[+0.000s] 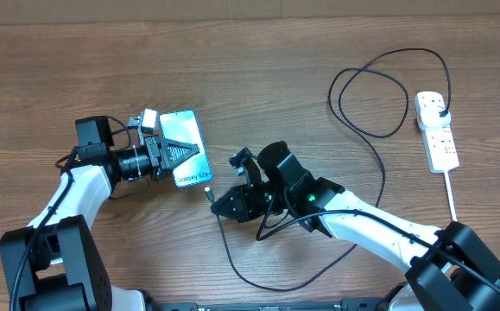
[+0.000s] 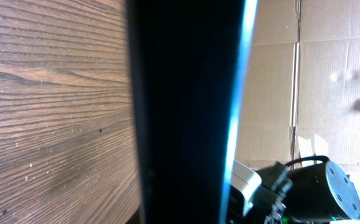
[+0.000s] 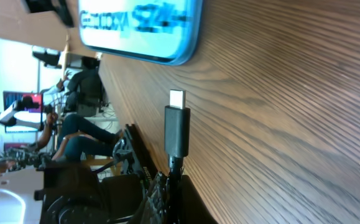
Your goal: Plug charger to phone and switch on socket
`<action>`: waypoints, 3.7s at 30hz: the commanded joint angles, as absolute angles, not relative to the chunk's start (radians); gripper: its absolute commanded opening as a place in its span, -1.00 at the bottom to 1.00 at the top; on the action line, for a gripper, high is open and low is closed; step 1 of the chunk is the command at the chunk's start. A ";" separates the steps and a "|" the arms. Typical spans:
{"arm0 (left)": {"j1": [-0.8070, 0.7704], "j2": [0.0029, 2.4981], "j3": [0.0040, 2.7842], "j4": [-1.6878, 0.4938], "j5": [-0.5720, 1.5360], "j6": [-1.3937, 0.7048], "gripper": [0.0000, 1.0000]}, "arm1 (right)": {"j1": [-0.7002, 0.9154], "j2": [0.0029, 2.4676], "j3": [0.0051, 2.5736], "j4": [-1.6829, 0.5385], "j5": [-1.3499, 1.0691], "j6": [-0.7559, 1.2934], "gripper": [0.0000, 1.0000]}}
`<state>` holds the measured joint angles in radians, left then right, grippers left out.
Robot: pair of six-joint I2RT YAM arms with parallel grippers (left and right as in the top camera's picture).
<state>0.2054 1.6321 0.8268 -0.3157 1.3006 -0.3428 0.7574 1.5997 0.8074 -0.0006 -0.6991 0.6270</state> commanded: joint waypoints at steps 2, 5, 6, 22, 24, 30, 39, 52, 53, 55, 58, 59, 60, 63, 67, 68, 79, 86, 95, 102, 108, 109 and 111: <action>0.208 1.610 0.829 -0.314 1.323 -0.356 -0.92 | 0.746 1.573 0.803 -0.005 -0.694 0.615 -0.93; 0.208 1.610 0.829 -0.314 1.323 -0.356 -0.91 | 0.746 1.573 0.803 -0.006 -0.673 0.567 -0.92; 0.208 1.610 0.829 -0.314 1.323 -0.356 -0.91 | 0.746 1.573 0.803 -0.006 -0.673 0.551 -0.93; 0.208 1.610 0.829 -0.319 1.282 -0.355 -0.91 | 0.749 1.573 0.803 -0.033 -0.642 0.514 -0.92; 0.207 1.610 0.829 -0.321 1.282 -0.355 -0.92 | 0.749 1.573 0.803 -0.036 -0.640 0.514 -0.93; 0.207 1.610 0.829 -0.327 1.282 -0.355 -0.92 | 0.749 1.573 0.803 -0.037 -0.640 0.514 -0.93; 0.207 1.610 0.829 -0.328 1.282 -0.355 -0.91 | 0.749 1.573 0.803 -0.044 -0.636 0.514 -0.93; 0.207 1.610 0.829 -0.328 1.282 -0.355 -0.92 | 0.749 1.573 0.803 -0.058 -0.622 0.514 -0.93; 0.207 1.610 0.829 -0.328 1.282 -0.355 -0.92 | 0.749 1.573 0.803 -0.058 -0.621 0.514 -0.93; 0.207 1.610 0.829 -0.329 1.282 -0.355 -0.91 | 0.749 1.573 0.803 -0.058 -0.621 0.514 -0.93; 0.207 1.610 0.829 -0.328 1.282 -0.355 -0.91 | 0.749 1.573 0.803 -0.058 -0.621 0.514 -0.93; 0.207 1.610 0.829 -0.328 1.281 -0.355 -0.91 | 0.749 1.573 0.803 -0.058 -0.622 0.514 -0.92; 0.207 1.610 0.829 -0.328 1.281 -0.355 -0.92 | 0.749 1.573 0.803 -0.058 -0.622 0.514 -0.93; 0.207 1.610 0.829 -0.329 1.279 -0.355 -0.92 | 0.749 1.573 0.803 -0.058 -0.622 0.514 -0.93; 0.207 1.610 0.829 -0.329 1.279 -0.355 -0.91 | 0.749 1.573 0.803 -0.058 -0.622 0.514 -0.93; 0.207 1.610 0.829 -0.329 1.279 -0.355 -0.91 | 0.749 1.573 0.803 -0.058 -0.621 0.514 -0.93; 0.207 1.610 0.829 -0.329 1.279 -0.355 -0.92 | 0.749 1.573 0.803 -0.058 -0.621 0.514 -0.93; 0.207 1.610 0.829 -0.328 1.277 -0.355 -0.92 | 0.749 1.573 0.803 -0.058 -0.622 0.514 -0.92; 0.207 1.610 0.829 -0.329 1.274 -0.355 -0.91 | 0.749 1.573 0.803 -0.058 -0.622 0.514 -0.93; 0.207 1.610 0.829 -0.329 1.275 -0.355 -0.92 | 0.749 1.573 0.803 -0.058 -0.622 0.514 -0.93; 0.207 1.610 0.829 -0.329 1.275 -0.355 -0.92 | 0.749 1.573 0.803 -0.058 -0.622 0.514 -0.93; 0.207 1.610 0.829 -0.329 1.275 -0.355 -0.92 | 0.749 1.573 0.803 -0.058 -0.622 0.514 -0.93; 0.207 1.610 0.829 -0.329 1.275 -0.355 -0.91 | 0.749 1.573 0.803 -0.058 -0.622 0.514 -0.93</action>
<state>0.2054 1.6321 0.8265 -0.3298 1.2514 -0.3458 0.7525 1.5997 0.8074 -0.0616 -0.6243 0.5262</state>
